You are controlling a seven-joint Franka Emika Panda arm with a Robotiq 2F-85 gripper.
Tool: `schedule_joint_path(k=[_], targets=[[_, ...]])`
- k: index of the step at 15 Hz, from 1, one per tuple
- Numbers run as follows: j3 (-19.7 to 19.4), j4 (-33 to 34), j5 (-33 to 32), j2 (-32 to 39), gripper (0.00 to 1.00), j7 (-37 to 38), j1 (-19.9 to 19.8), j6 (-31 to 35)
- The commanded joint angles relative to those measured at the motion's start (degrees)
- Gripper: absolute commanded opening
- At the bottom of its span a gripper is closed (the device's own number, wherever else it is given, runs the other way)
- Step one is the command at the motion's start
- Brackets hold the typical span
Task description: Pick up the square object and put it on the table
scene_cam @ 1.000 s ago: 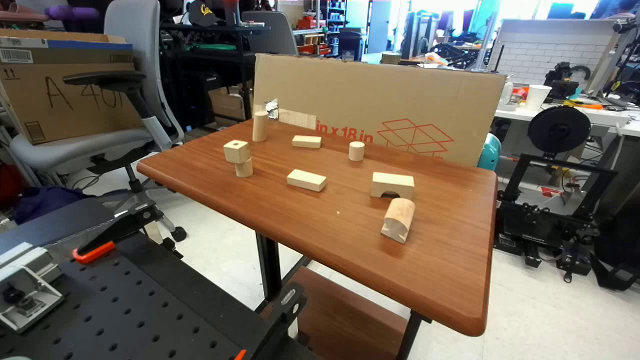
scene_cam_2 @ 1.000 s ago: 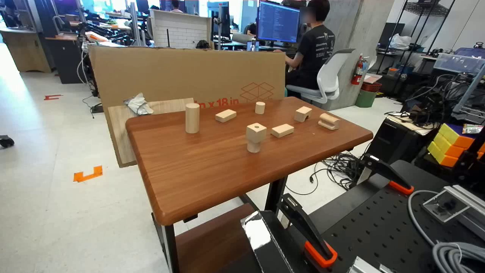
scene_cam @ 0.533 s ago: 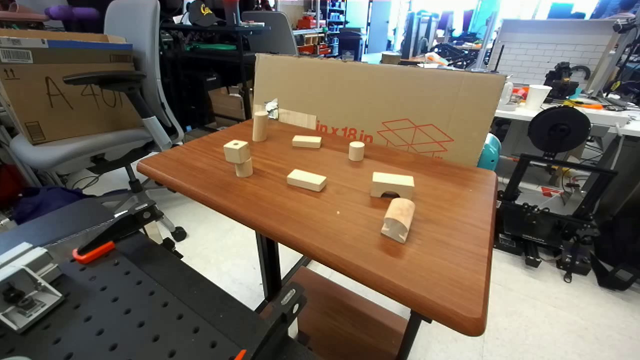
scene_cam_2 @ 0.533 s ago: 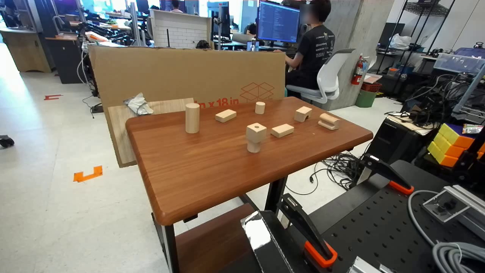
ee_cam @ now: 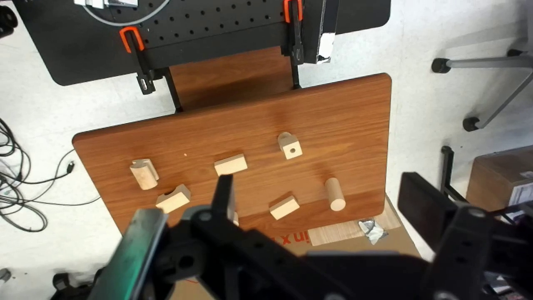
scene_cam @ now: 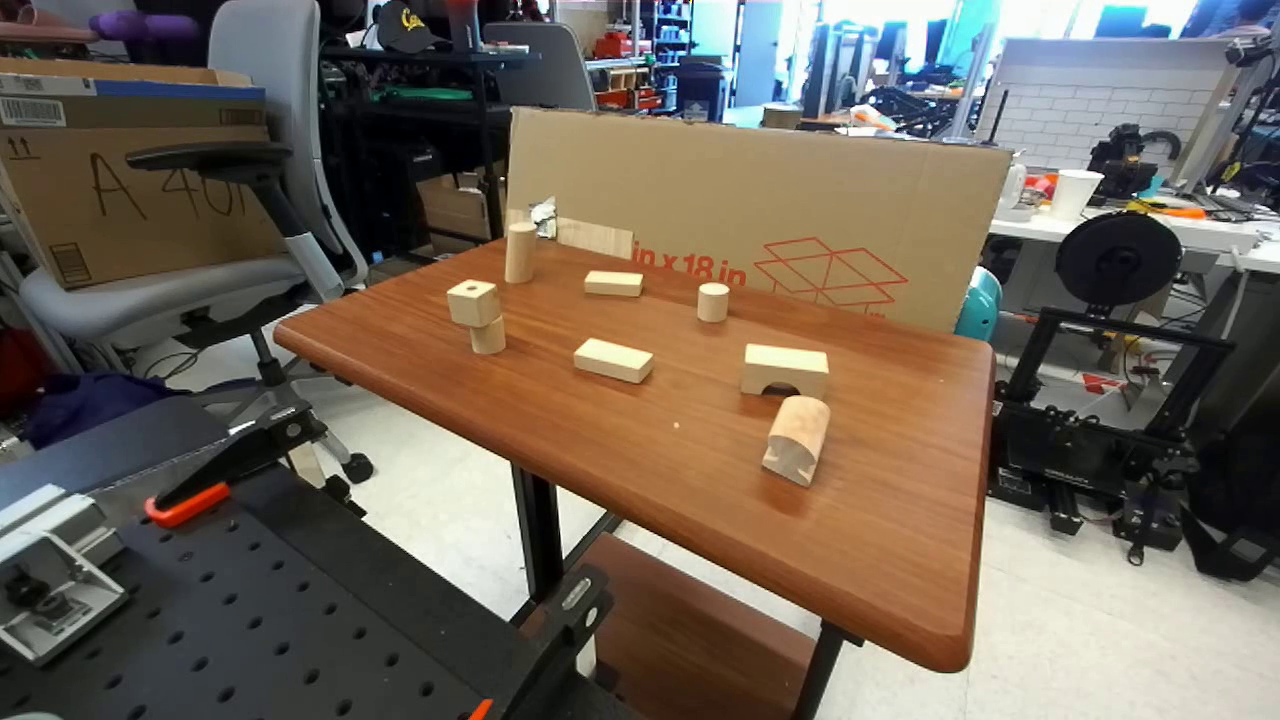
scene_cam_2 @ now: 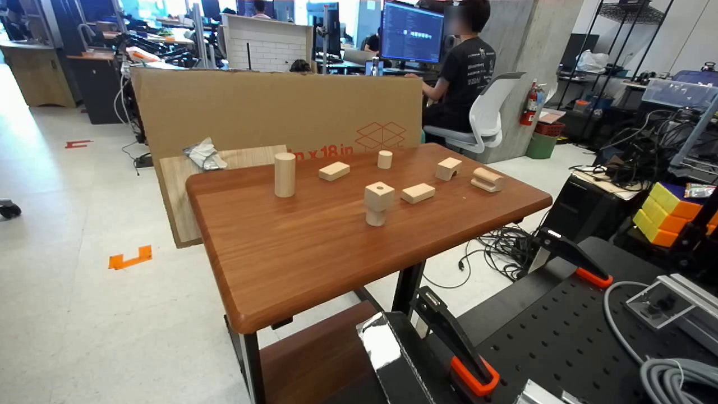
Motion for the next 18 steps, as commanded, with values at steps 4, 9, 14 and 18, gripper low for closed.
schedule_joint_path(k=[4,9,14,18], targets=[[6.39,2.59,-1.79,20.93,1.0,-2.17,1.82,16.3],[9.52,6.42,-7.26,37.03,1.0,-0.57,2.27,27.21],[9.02,13.32,-13.53,49.06,1.0,1.97,2.48,27.32],[7.66,17.12,-15.25,55.51,1.0,1.53,3.34,26.61]])
